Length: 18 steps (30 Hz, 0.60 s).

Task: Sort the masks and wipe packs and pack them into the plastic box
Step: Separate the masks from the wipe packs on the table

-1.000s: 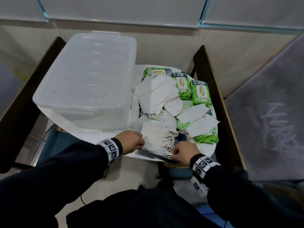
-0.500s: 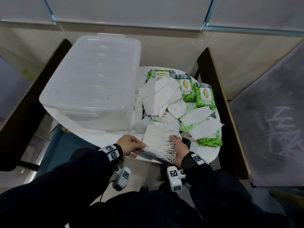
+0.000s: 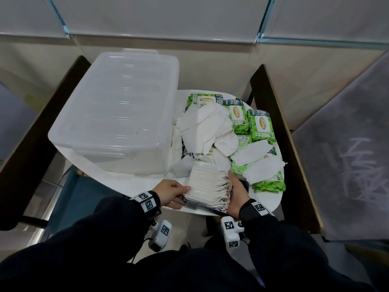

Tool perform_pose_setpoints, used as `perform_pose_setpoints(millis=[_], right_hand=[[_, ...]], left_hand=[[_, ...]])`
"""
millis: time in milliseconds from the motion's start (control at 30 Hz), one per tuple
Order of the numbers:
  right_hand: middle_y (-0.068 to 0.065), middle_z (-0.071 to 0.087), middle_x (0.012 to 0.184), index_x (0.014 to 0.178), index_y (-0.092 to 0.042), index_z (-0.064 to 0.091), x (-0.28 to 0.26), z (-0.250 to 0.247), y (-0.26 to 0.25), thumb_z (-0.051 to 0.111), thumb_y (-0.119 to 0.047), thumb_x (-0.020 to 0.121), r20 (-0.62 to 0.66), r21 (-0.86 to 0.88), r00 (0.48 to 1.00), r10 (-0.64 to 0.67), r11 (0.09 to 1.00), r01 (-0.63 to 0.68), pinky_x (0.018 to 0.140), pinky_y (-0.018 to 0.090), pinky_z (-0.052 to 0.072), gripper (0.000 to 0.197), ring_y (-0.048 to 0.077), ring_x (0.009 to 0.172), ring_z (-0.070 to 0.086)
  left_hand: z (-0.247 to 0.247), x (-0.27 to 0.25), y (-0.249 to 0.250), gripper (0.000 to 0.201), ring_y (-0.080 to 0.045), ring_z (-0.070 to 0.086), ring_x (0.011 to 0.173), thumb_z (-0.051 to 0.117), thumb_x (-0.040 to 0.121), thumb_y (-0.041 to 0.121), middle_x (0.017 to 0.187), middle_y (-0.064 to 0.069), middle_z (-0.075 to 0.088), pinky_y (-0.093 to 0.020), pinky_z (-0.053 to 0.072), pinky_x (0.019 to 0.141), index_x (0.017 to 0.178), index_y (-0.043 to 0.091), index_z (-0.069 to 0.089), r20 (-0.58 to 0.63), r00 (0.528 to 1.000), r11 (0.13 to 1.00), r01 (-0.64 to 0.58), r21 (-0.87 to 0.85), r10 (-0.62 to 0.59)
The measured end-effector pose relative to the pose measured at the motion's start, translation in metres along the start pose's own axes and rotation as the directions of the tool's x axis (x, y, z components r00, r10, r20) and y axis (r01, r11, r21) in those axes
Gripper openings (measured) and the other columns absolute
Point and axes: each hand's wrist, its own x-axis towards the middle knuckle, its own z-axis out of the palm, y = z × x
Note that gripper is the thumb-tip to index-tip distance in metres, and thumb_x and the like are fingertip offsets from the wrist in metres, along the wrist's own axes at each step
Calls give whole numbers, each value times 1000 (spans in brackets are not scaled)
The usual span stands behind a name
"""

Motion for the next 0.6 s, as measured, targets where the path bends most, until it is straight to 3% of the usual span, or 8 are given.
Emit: perform_pose_setpoints(millis=[133,233,333,433,500,567,600], right_hand=[[25,57,145,145,-7,55,-4,2,-3,55,-68,93,36,13,999,23,1000,-24,121,57,32,80,45,134,54],[23,57,146,147,-9,54,0,-4,-5,51,-67,96,3,48,1000,22,999,-22,120,59,33,77,45,134,55],[20,62,141,146,-11,56,8,-9,-4,59,-63,93,-64,20,998,-29,999,31,118,58,38,74,43,130,59],[19,64,138,141,-10,60,15,-13,0,55,-60,98,-37,-18,997,-62,998,61,118,55,39,66,39,129,61],[18,65,138,140,-12,61,14,-12,0,65,-61,90,-27,-15,996,-86,996,85,117,56,39,70,39,129,61],[17,65,139,144,-14,59,14,-11,0,84,-63,68,-27,-33,992,-119,992,119,116,57,41,94,40,127,62],[18,64,140,145,-14,58,12,-11,-1,86,-64,66,-20,-49,992,-122,991,121,116,57,40,97,40,128,62]], left_hand=[[1,2,7,48,-32,78,82,88,79,33,88,-17,77,-39,62,67,106,1,64,29,1000,996,-4,91,2],[-3,4,11,45,-34,77,83,87,81,30,83,-16,76,-41,64,70,106,1,64,49,999,995,-8,100,3],[-7,4,14,43,-35,77,84,85,84,26,85,-19,75,-41,63,70,109,-1,64,89,996,996,-16,91,8],[-9,6,14,40,-33,76,80,86,83,16,86,-19,75,-42,64,69,109,0,61,109,994,992,-23,126,10],[-10,8,15,37,-33,76,80,84,84,15,86,-19,75,-44,64,72,108,1,61,124,992,991,-26,130,9],[-11,7,17,37,-31,76,81,84,85,20,86,-18,76,-41,63,68,110,2,62,137,991,990,-22,139,3],[-11,7,19,39,-31,76,82,85,85,23,87,-18,76,-38,62,67,111,3,63,138,990,989,-19,150,-1]])
